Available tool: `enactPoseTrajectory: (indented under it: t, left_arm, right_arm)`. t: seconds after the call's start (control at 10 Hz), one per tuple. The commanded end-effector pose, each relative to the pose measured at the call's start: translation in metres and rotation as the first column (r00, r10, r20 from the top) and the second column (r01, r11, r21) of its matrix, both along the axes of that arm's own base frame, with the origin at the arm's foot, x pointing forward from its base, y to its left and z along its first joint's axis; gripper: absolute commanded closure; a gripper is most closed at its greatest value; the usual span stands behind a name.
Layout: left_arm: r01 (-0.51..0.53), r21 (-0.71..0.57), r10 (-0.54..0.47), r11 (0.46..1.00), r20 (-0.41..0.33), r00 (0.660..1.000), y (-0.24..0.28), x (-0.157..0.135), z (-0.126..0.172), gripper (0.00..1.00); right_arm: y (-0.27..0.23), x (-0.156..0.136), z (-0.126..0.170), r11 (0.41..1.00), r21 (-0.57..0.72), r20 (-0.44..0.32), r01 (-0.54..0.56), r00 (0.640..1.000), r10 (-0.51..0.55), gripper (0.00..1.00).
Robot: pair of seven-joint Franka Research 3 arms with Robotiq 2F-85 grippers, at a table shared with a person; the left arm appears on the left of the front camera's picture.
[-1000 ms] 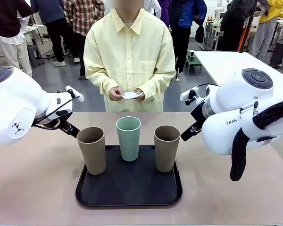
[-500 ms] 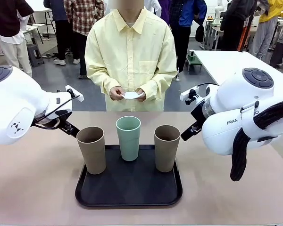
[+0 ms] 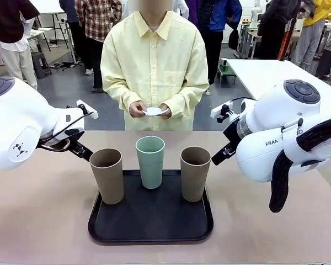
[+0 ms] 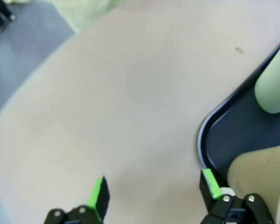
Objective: Place coasters on the table and set cups on them.
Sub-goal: Pick up one Reusable plastic cup and place it on a coaster set by the human.
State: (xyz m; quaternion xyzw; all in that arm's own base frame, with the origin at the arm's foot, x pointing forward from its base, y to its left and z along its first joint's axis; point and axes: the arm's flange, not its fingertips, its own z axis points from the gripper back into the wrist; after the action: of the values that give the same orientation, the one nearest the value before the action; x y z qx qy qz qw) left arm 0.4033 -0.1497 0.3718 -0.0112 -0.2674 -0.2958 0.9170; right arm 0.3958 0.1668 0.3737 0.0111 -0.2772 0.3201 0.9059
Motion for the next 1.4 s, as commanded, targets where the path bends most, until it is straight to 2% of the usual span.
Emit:
enactPoseTrajectory:
  t: [0.0,0.1,0.2,0.4,0.5,0.6,0.7,0.8,0.9,1.0,1.1,1.2,1.3]
  left_arm:
    - [0.000,0.000,0.000,1.000,0.000,1.000,0.000,0.000,0.000,0.00]
    - [0.000,0.000,0.000,1.000,0.000,1.000,0.000,0.000,0.000,0.00]
    - [-0.082,0.083,0.080,0.993,0.029,0.996,0.014,0.004,0.012,0.00]
    - [-0.157,0.094,0.154,0.983,0.043,0.987,0.049,0.004,0.046,0.00]
    - [-0.184,0.096,0.184,0.978,0.010,0.983,0.067,-0.002,0.065,0.00]
    - [-0.166,0.069,0.173,0.984,-0.098,0.980,0.076,-0.015,0.078,0.00]
    - [-0.135,0.043,0.141,0.990,-0.202,0.969,0.080,-0.037,0.089,0.00]
    - [-0.115,0.031,0.119,0.993,-0.277,0.954,0.080,-0.058,0.098,0.00]
    - [-0.135,0.052,0.145,0.989,-0.326,0.934,0.076,-0.089,0.102,0.00]
    - [-0.137,0.061,0.150,0.989,-0.335,0.930,0.076,-0.107,0.105,0.00]
    - [-0.169,0.075,0.185,0.983,-0.340,0.922,0.075,-0.123,0.103,0.00]
    - [-0.226,0.093,0.244,0.970,-0.300,0.922,0.075,-0.128,0.101,0.00]
    - [-0.104,0.069,0.121,0.992,-0.340,0.932,0.073,-0.093,0.113,0.00]
  right_arm:
    - [0.000,0.000,0.000,1.000,0.000,0.000,0.000,1.000,0.000,0.00]
    - [0.000,0.000,0.000,1.000,0.000,0.000,0.000,1.000,0.000,0.00]
    - [-0.006,0.002,0.011,1.000,0.002,-0.036,0.016,0.999,-0.016,0.00]
    - [-0.018,-0.008,0.041,0.999,-0.036,-0.068,0.036,0.997,-0.038,0.00]
    - [-0.027,-0.019,0.060,0.997,-0.049,-0.093,0.065,0.993,-0.070,0.00]
    - [-0.032,-0.035,0.073,0.997,-0.045,-0.175,0.066,0.982,-0.073,0.00]
    - [-0.032,-0.061,0.085,0.996,-0.070,-0.251,0.063,0.965,-0.079,0.00]
    - [-0.028,-0.089,0.094,0.994,-0.096,-0.290,0.059,0.953,-0.085,0.00]
    - [-0.024,-0.125,0.104,0.989,-0.146,-0.298,0.040,0.951,-0.082,0.00]
    - [-0.020,-0.149,0.107,0.981,-0.188,-0.287,0.045,0.953,-0.099,0.00]
    - [-0.023,-0.161,0.104,0.976,-0.211,-0.275,0.057,0.954,-0.116,0.00]
    - [-0.029,-0.158,0.094,0.964,-0.257,-0.233,0.068,0.964,-0.131,0.00]
    - [-0.017,-0.133,0.122,0.980,-0.194,-0.295,0.042,0.950,-0.099,0.00]
